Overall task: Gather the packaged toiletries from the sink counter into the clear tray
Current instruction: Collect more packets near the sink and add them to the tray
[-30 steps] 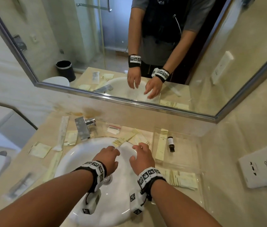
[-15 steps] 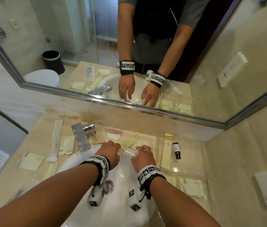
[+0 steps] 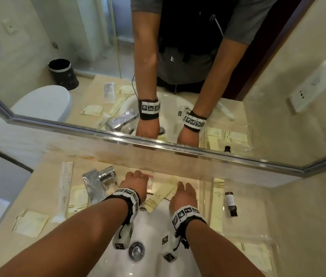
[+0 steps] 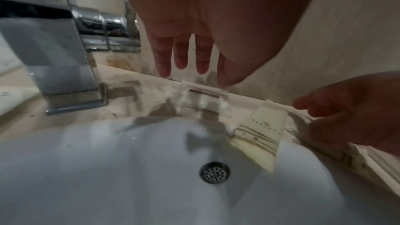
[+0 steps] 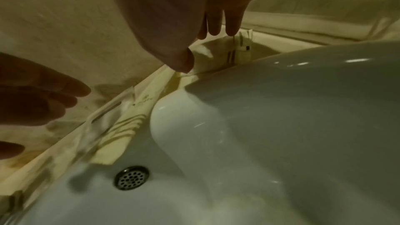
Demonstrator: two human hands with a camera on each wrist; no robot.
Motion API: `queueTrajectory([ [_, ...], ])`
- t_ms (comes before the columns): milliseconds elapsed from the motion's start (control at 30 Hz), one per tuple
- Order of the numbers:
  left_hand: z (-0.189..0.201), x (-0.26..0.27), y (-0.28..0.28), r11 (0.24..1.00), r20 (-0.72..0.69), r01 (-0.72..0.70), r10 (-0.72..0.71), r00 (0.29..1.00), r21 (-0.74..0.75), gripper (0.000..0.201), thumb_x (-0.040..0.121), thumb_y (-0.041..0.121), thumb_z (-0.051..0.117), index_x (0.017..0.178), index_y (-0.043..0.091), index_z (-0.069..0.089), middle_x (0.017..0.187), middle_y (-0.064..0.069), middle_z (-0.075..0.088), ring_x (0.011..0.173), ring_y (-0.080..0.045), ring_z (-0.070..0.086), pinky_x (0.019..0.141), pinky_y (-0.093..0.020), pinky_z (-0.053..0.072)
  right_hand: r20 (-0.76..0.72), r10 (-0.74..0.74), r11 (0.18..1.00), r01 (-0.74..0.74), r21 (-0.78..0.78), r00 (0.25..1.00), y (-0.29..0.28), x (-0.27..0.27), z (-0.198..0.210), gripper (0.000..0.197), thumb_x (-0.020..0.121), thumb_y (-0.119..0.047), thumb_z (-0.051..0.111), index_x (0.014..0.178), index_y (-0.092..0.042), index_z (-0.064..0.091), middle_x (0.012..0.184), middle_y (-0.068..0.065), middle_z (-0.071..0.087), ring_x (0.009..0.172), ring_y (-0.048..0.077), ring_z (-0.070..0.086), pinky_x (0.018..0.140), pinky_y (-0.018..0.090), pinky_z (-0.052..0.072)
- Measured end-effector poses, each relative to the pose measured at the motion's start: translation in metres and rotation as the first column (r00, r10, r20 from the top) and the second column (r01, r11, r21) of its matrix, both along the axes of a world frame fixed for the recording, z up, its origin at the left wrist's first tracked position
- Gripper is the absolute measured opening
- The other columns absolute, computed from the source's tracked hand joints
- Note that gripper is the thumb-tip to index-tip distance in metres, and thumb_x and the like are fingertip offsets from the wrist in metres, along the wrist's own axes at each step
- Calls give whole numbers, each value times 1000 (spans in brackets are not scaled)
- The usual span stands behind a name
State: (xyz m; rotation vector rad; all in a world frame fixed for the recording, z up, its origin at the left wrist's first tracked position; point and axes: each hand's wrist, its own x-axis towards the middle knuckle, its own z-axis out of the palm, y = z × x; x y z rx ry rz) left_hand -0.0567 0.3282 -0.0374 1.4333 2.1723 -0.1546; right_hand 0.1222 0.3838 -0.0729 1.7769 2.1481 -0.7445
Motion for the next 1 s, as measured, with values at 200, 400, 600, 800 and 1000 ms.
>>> queueTrajectory([
  [200, -17, -7, 10, 1000, 11, -4, 4, 1000, -21, 71, 75, 5, 56, 139, 33, 42, 150, 1, 31, 136, -27, 27, 101, -46, 45, 87, 78, 992, -86, 96, 993, 7, -1, -16, 76, 89, -15, 56, 157, -15, 21, 156, 14, 28, 140, 31, 32, 115, 38, 34],
  [400, -32, -5, 15, 994, 55, -12, 19, 998, -112, 80, 75, 9, 53, 145, 38, 28, 155, 2, 23, 139, -28, 23, 105, -46, 42, 116, 53, 998, -58, 36, 992, 21, -5, -10, 90, 82, -12, 64, 158, -14, 16, 147, 12, 32, 131, 31, 39, 106, 39, 44],
  [600, -35, -4, 19, 990, -29, 10, -14, 999, -139, 65, 82, 10, 54, 140, 29, 34, 138, -3, 36, 122, -31, 38, 92, -44, 49, 180, 12, 1000, -13, 9, 984, 29, -5, -7, 71, 87, -21, 66, 149, -18, 32, 133, 11, 45, 123, 30, 46, 93, 40, 48],
  [800, -37, -8, 23, 989, -98, 42, -56, 994, -139, 48, 91, 11, 41, 139, 18, 38, 139, -10, 36, 122, -34, 39, 92, -44, 49, 149, -24, 999, 28, -23, 988, 37, -4, -6, 52, 89, -25, 66, 135, -14, 45, 132, 10, 48, 125, 29, 47, 94, 38, 48],
  [1000, -35, -7, 26, 987, -128, 58, -77, 989, -148, 44, 94, 10, 38, 138, 15, 40, 138, -13, 37, 121, -35, 42, 93, -43, 49, 105, -61, 997, 66, -45, 993, 42, -1, -6, 58, 88, -33, 70, 133, -11, 42, 133, 13, 43, 120, 33, 55, 97, 37, 49],
])
